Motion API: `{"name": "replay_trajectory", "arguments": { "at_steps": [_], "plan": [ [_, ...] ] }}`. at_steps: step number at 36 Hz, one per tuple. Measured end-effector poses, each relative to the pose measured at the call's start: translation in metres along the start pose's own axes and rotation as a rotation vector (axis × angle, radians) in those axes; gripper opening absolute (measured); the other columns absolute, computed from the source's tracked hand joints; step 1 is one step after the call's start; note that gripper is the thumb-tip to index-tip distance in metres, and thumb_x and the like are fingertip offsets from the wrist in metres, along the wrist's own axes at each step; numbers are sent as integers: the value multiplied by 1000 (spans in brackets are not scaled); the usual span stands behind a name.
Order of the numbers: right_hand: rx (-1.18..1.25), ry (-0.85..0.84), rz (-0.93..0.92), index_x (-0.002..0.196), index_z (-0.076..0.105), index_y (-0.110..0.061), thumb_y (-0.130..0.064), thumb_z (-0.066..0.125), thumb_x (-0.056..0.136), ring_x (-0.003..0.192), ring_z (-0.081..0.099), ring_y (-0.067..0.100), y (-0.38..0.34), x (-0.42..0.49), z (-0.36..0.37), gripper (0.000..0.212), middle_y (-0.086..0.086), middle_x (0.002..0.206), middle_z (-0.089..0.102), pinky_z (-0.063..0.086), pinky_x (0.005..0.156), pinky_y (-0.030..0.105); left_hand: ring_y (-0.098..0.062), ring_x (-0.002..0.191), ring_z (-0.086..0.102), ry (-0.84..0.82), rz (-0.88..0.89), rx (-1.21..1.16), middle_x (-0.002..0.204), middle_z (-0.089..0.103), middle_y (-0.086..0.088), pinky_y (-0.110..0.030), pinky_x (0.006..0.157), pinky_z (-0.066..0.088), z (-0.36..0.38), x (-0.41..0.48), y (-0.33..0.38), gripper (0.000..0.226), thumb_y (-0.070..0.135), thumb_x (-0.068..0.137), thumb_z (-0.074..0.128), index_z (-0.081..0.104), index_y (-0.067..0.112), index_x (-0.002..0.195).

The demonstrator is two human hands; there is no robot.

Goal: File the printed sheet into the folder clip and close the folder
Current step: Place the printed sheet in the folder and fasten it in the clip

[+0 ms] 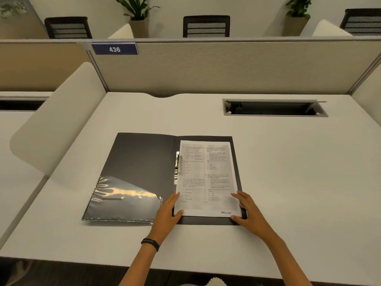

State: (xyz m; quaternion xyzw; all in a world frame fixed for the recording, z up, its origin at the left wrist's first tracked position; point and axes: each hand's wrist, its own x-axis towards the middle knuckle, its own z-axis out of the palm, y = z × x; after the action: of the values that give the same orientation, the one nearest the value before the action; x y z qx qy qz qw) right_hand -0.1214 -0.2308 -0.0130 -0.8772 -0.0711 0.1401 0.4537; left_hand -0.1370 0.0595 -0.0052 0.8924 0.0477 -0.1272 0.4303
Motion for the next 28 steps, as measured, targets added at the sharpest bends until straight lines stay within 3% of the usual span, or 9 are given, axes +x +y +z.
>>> {"name": "replay_trajectory", "arguments": {
  "at_steps": [2,7,9,16,22,28],
  "plan": [
    [-35,-8,1,131,33,-36,-13,68,80,131,30,12,0,2,1,66,-5,145,23,36,95,3,-25,138,32,-2,17,26,153,26,-4,-37,108,35,1,1,0,64,18,89,58,25,18,143],
    [-98,5,28,135,32,-32,-17,68,80,135,27,17,-1,7,2,67,-3,149,21,40,108,36,-22,140,27,22,40,41,154,22,-3,-35,110,32,1,6,3,60,18,90,56,27,18,143],
    [-119,17,34,136,31,-32,-20,67,81,136,25,18,-1,10,2,67,-2,150,21,37,110,41,-23,140,26,33,34,38,155,22,-3,-37,111,31,1,8,6,58,20,91,55,28,19,142],
    [-159,-16,40,137,25,-35,-26,67,81,139,20,18,-6,14,-2,71,-3,152,16,29,113,38,-24,142,21,2,34,61,156,15,-4,-40,113,29,2,12,8,63,20,90,57,24,19,144],
    [-259,-103,13,140,17,-36,-28,67,81,141,15,19,-6,12,-4,78,-2,155,7,29,111,32,-22,145,8,-137,95,185,157,-7,-4,-33,115,21,0,10,-3,84,15,88,59,-1,16,146],
    [-364,-87,-22,142,16,-35,-30,61,86,139,21,17,-7,11,-3,72,-2,155,9,32,109,26,-20,144,12,-130,118,235,157,-5,-3,-27,113,24,0,13,-5,76,11,92,52,-1,16,146]
  ]
}}
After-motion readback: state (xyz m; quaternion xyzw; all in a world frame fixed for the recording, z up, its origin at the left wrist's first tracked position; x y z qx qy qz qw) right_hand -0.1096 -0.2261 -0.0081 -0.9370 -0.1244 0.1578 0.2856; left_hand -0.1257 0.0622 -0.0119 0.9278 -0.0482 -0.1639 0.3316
